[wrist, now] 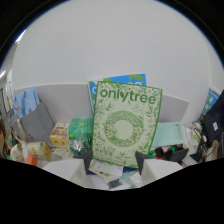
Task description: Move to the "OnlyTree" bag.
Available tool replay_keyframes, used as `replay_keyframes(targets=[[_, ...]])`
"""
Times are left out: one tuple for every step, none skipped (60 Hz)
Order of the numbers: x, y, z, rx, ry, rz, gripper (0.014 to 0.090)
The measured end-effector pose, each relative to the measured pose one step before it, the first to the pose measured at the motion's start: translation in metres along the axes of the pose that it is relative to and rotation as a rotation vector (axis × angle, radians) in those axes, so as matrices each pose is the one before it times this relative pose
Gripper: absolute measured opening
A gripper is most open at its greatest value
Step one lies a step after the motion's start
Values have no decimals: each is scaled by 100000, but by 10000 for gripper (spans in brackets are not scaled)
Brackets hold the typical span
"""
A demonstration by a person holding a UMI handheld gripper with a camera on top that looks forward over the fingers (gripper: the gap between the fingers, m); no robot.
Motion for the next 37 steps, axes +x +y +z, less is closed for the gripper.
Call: replay_keyframes(targets=[[81, -150, 502, -117, -292, 138, 836], [79, -156, 469, -107, -257, 137, 837], [45, -144, 374, -106, -158, 123, 838], [84, -133, 408, -216, -207, 2, 837], [67, -120, 399, -96, -296, 130, 837], [49, -126, 384, -15, -336, 117, 837], [89, -128, 371, -64, -186, 14, 838], [117, -94, 351, -175, 40, 23, 835], [103, -86, 364, -317, 45, 197, 837], [34, -89, 304, -131, -295, 157, 837], [13, -106, 370, -84, -380, 14, 838], [44, -97, 297, -108, -242, 48, 838], [77, -101, 273, -44, -81, 113, 837], [83, -101, 266, -59, -38, 195, 839], [110, -91, 246, -57, 38, 193, 838], [137, -104, 239, 4, 148, 163, 841], [150, -108, 222, -61, 154, 208, 840], [130, -89, 177, 39, 105, 184, 842], [156, -68, 256, -14, 162, 53, 840], [90, -42, 123, -74, 22, 134, 840], [54, -28, 84, -58, -68, 101, 843], [37, -34, 58, -17, -192, 124, 844], [12, -27, 23, -16, -251, 45, 846], [13, -11, 12, -16, -186, 9, 845], [16, -9, -34, -168, -195, -26, 844], [47, 0, -41, 19, -17, -24, 842], [43, -10, -17, 79, -44, -9, 845], [26, -14, -9, 123, -78, -26, 843], [28, -3, -16, 82, -4, 6, 841], [28, 10, -28, 22, 65, 60, 844], [36, 25, -34, 12, -8, 84, 844], [12, 27, -39, 69, -104, 98, 842], [-2, 26, -39, 17, -205, 144, 843], [-14, 35, -34, -102, -189, 175, 845], [-14, 58, -39, -209, -132, 213, 844], [15, 70, -30, -329, -80, 220, 843], [23, 73, -16, -257, -67, 195, 842]])
